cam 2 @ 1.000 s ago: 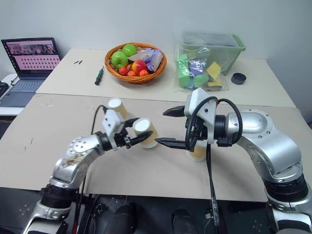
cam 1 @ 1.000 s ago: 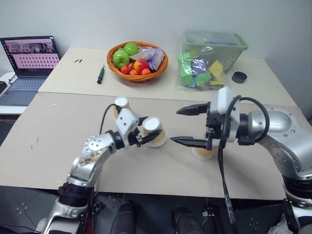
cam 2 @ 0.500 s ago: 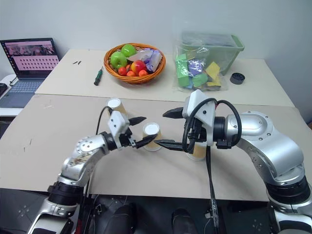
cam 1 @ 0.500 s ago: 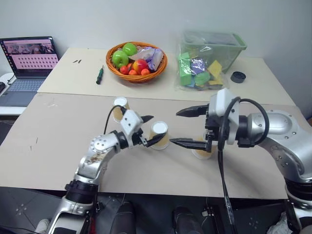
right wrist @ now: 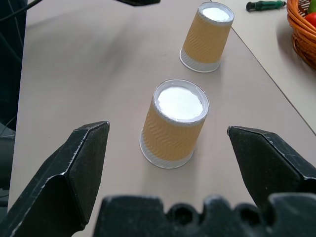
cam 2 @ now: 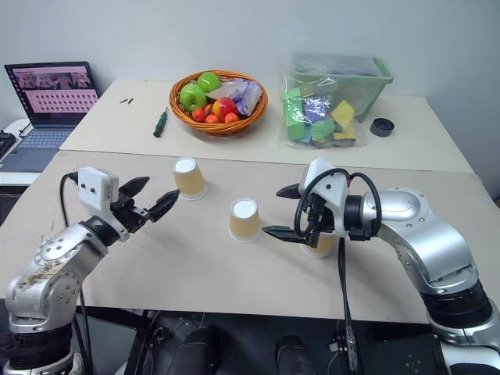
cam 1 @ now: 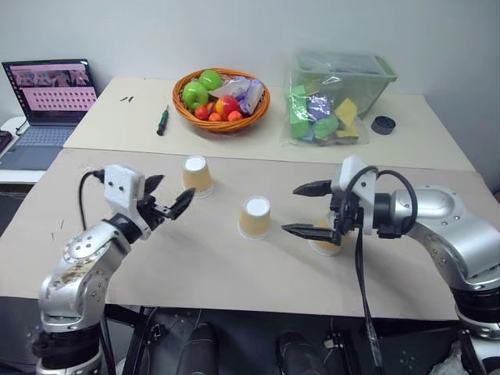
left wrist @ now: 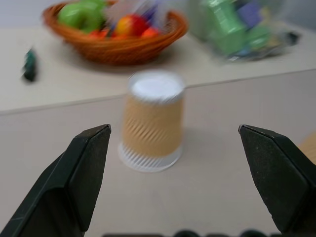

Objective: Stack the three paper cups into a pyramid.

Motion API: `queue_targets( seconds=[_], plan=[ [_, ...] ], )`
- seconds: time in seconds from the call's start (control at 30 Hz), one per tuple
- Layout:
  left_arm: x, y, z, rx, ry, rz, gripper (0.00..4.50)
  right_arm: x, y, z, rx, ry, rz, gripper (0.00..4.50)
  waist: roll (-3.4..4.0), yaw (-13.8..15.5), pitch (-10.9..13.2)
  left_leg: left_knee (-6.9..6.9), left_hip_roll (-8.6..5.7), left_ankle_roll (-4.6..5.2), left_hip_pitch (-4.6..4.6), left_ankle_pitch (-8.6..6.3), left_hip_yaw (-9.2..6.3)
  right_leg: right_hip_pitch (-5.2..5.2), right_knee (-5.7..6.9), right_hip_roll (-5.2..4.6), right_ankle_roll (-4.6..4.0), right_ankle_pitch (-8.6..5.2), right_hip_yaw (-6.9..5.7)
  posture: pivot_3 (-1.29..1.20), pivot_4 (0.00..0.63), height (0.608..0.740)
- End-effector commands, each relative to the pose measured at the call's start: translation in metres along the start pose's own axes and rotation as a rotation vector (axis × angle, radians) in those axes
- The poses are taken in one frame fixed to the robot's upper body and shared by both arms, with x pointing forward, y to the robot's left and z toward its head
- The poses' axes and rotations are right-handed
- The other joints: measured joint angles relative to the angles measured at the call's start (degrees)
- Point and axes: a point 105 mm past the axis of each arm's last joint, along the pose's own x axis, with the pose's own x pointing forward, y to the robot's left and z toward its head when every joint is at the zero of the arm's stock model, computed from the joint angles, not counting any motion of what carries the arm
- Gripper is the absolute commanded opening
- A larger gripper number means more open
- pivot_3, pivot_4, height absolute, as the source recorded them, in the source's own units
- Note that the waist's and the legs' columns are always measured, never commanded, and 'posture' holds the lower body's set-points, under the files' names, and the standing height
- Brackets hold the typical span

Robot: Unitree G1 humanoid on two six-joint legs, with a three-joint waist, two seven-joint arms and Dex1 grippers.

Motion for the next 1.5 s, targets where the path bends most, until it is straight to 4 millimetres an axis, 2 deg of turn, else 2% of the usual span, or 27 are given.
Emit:
queue_targets(
  seconds=[0.03,0.3,0.57,0.7,1.03,1.13,1.23,1.37,1.43,1.5],
  plan=[
    [0.019,0.005,0.0,0.027,-0.041,0.054,4.43,-0.005,0.001,0.014,-0.056,-0.033,-0.008,4.5,0.0,0.3,0.0,0.0,0.0,0.0,-0.01,0.0,0.0,0.0,-0.01,0.0,0.0,0.0,-0.01,0.0,0.15,0.692],
    [0.064,-0.005,0.001,0.05,-0.063,-0.048,4.43,-0.009,0.0,0.016,-0.062,-0.032,-0.043,4.5,0.0,0.8,0.0,0.0,0.0,0.0,-0.06,-0.01,-0.02,-0.03,-0.04,0.02,0.01,0.01,-0.03,0.0,0.15,0.692],
    [0.098,-0.006,0.017,0.081,-0.105,-0.094,4.43,-0.008,0.0,0.016,-0.066,-0.041,-0.057,4.5,0.0,1.0,0.0,0.0,-0.02,0.0,-0.08,0.0,-0.02,-0.04,-0.05,0.01,0.02,0.02,-0.03,0.0,0.15,0.692],
    [0.11,-0.014,0.022,0.096,-0.113,-0.127,4.43,-0.007,0.001,0.017,-0.07,-0.047,-0.052,4.5,0.0,1.0,0.0,0.0,-0.02,0.0,-0.1,-0.01,-0.02,-0.04,-0.07,0.01,0.03,0.02,-0.03,0.0,0.15,0.692],
    [0.121,-0.021,0.017,0.068,-0.11,-0.145,4.43,-0.007,0.001,0.018,-0.074,-0.049,-0.053,4.5,0.0,1.0,0.0,0.0,-0.03,0.0,-0.11,0.0,-0.02,-0.04,-0.05,0.01,0.04,0.02,-0.04,0.0,0.15,0.692],
    [0.123,-0.019,0.018,0.06,-0.117,-0.13,3.73,-0.007,0.001,0.018,-0.072,-0.047,-0.054,4.5,0.0,1.0,0.0,0.0,-0.03,0.0,-0.11,0.0,-0.02,-0.04,-0.05,0.01,0.05,0.02,-0.04,0.0,0.15,0.692],
    [0.124,-0.02,0.021,0.064,-0.132,-0.137,2.64,-0.007,0.001,0.016,-0.067,-0.044,-0.053,4.5,0.0,1.1,0.0,0.0,-0.03,0.0,-0.12,0.0,-0.02,-0.04,-0.06,0.01,0.05,0.02,-0.04,0.0,0.15,0.692],
    [0.122,-0.023,0.027,0.104,-0.163,-0.15,2.64,-0.007,0.002,0.014,-0.062,-0.038,-0.052,4.5,0.0,1.0,0.0,0.0,-0.03,0.0,-0.12,0.0,-0.02,-0.04,-0.06,0.01,0.05,0.02,-0.04,0.0,0.15,0.692],
    [0.114,-0.03,0.031,0.123,-0.191,-0.19,2.64,-0.006,0.003,0.013,-0.059,-0.034,-0.049,4.5,0.0,1.1,0.0,0.0,-0.03,0.0,-0.12,0.0,-0.02,-0.04,-0.06,0.01,0.05,0.03,-0.04,0.0,0.15,0.692],
    [0.092,-0.038,0.03,0.165,-0.207,-0.288,2.64,-0.006,0.003,0.011,-0.055,-0.025,-0.051,4.5,0.0,0.9,0.0,0.0,-0.03,0.0,-0.13,0.0,-0.02,-0.05,-0.06,0.01,0.05,0.03,-0.03,0.0,0.15,0.692]
  ],
)
